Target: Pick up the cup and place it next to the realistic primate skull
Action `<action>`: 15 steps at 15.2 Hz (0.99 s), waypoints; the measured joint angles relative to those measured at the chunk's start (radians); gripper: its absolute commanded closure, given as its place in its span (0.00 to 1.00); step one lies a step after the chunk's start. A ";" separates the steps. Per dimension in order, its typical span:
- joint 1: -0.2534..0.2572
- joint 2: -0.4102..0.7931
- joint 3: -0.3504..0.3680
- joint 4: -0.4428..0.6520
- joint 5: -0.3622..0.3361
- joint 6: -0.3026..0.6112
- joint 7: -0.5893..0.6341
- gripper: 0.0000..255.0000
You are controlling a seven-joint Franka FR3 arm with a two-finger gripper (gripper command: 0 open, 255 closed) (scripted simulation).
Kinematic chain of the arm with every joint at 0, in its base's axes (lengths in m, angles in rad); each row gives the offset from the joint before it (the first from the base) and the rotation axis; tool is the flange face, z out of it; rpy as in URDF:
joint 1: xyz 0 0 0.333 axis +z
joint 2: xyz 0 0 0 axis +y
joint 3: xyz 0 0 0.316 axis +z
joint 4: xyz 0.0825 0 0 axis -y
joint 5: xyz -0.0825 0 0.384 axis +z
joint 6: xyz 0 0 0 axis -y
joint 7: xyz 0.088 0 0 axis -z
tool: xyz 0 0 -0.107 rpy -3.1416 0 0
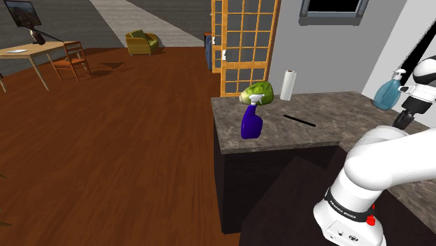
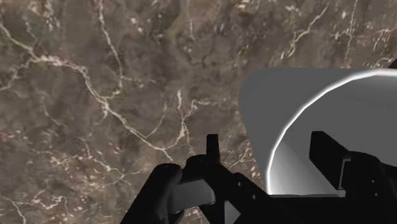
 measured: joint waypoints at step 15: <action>0.003 0.020 0.063 0.102 0.056 -0.102 -0.026 0.00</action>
